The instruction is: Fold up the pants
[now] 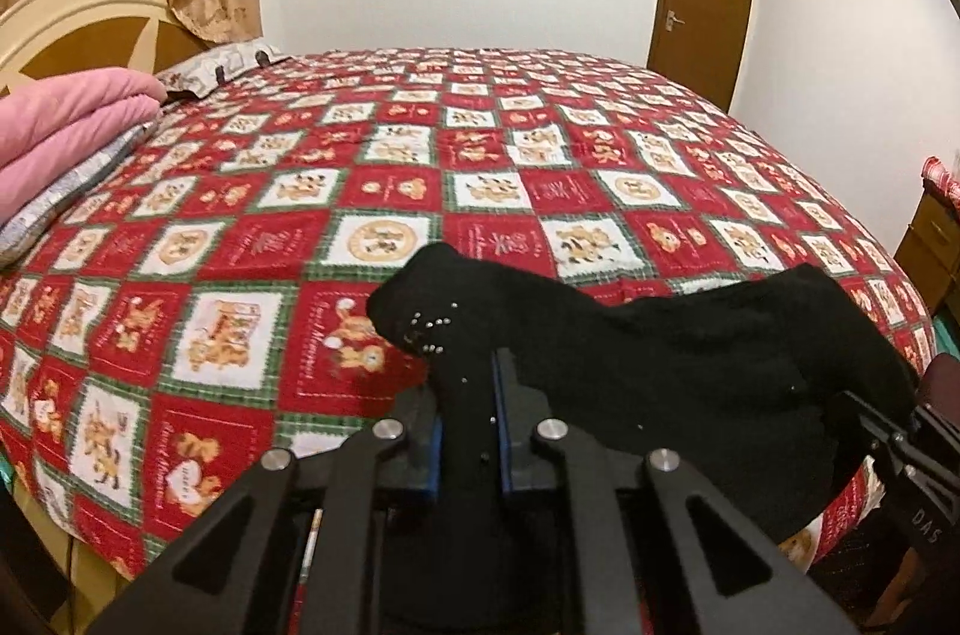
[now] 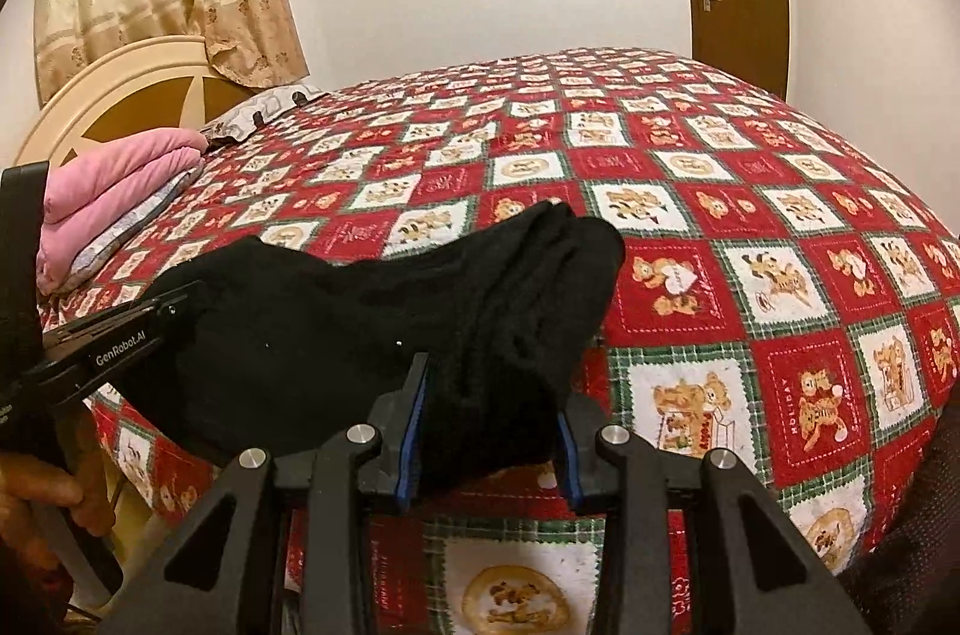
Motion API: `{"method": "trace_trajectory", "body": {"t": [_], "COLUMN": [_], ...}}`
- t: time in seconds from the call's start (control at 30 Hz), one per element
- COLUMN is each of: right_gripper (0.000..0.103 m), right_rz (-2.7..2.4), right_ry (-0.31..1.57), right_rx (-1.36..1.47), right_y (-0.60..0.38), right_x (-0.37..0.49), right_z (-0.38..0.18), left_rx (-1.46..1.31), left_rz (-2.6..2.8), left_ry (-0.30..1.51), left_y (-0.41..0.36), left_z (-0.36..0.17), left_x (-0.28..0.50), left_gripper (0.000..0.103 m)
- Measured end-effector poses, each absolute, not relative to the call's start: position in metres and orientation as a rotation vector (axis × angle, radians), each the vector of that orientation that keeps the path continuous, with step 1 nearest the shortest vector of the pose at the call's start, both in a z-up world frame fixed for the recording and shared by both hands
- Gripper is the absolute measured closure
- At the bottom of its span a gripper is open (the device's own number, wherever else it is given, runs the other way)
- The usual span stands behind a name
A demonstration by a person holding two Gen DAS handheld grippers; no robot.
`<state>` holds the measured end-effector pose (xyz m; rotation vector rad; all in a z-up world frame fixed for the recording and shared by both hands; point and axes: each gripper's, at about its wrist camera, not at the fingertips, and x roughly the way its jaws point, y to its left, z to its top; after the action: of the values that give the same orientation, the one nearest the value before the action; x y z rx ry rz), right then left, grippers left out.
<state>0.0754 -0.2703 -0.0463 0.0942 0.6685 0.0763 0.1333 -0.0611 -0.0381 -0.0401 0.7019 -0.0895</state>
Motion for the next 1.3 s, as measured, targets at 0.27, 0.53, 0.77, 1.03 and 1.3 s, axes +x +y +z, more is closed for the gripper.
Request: {"method": "trace_trajectory", "body": {"t": [0.27, 0.53, 0.77, 1.03, 1.3], "right_gripper": [0.067, 0.067, 0.067, 0.068, 0.068], "right_rz": [0.090, 0.113, 0.148, 0.230, 0.296], "right_ry": [0.633, 0.614, 0.590, 0.532, 0.497], "right_rx": [0.088, 0.074, 0.062, 0.030, -0.013], "right_y": [-0.257, -0.243, -0.230, -0.194, -0.148], "right_x": [0.075, 0.079, 0.090, 0.118, 0.151], "right_z": [-0.033, -0.025, -0.010, 0.022, 0.033], "left_rx": [-0.027, -0.039, -0.048, -0.091, -0.100], "left_rz": [-0.061, -0.032, -0.027, 0.014, 0.087], "left_ry": [0.675, 0.655, 0.639, 0.603, 0.576], "left_y": [-0.052, -0.038, -0.026, 0.015, 0.054], "left_z": [-0.030, -0.023, -0.014, 0.006, 0.018], "left_x": [0.128, 0.126, 0.130, 0.145, 0.170], "left_gripper": [0.090, 0.090, 0.090, 0.090, 0.090]}}
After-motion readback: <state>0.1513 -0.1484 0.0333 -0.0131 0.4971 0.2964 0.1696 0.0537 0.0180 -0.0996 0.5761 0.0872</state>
